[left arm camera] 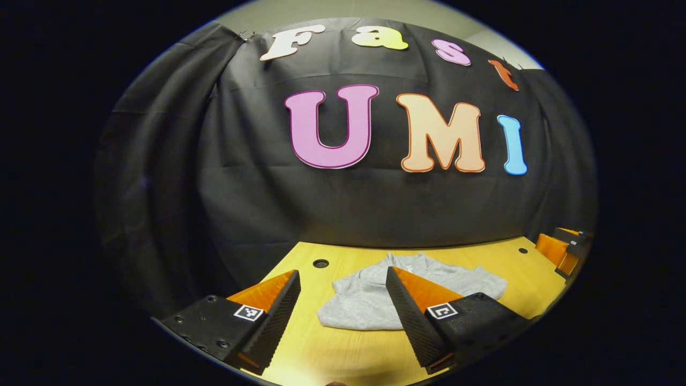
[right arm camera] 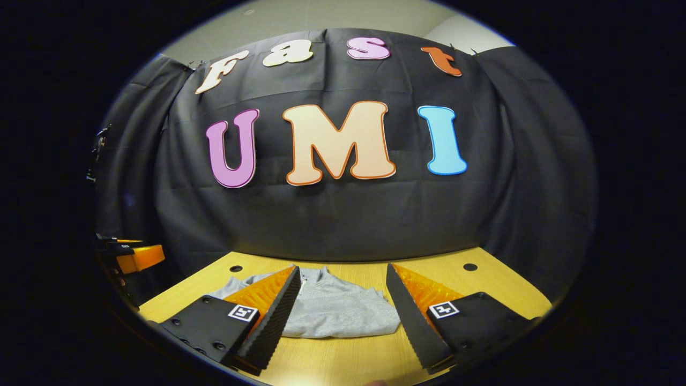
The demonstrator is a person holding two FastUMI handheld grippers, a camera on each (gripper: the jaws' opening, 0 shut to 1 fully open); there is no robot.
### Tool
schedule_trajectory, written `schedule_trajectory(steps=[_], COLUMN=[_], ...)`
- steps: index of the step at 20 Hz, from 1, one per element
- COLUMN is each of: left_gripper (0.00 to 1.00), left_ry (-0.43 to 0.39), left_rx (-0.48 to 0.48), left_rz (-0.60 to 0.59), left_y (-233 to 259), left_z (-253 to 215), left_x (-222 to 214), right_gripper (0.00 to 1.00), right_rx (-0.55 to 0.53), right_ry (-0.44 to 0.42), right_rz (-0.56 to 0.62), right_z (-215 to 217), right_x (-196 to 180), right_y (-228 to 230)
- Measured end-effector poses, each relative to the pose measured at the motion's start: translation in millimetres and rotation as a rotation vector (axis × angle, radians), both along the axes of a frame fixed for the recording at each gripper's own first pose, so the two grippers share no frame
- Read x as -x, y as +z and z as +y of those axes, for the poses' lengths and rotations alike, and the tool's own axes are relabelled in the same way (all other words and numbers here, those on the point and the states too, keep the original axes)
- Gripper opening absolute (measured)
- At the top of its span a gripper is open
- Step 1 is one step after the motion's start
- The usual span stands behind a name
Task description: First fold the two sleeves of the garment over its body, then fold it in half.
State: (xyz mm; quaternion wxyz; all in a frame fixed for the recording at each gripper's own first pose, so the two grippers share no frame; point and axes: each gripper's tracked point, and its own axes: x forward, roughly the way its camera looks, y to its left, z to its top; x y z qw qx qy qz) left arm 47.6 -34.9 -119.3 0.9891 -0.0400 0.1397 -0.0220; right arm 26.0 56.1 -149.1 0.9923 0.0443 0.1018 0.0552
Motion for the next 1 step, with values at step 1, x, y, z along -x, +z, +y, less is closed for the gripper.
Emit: schedule_trajectory(steps=[1], left_gripper=[0.94], left_ry=[-0.003], left_rx=[-0.008], left_rz=[-0.009], left_y=[3.4], left_z=[-0.5], left_x=[-0.7], right_gripper=[0.99], right_rx=[0.012], right_ry=[0.005], right_rz=[-0.008], right_z=[1.0], right_x=[-1.1], right_y=[1.9])
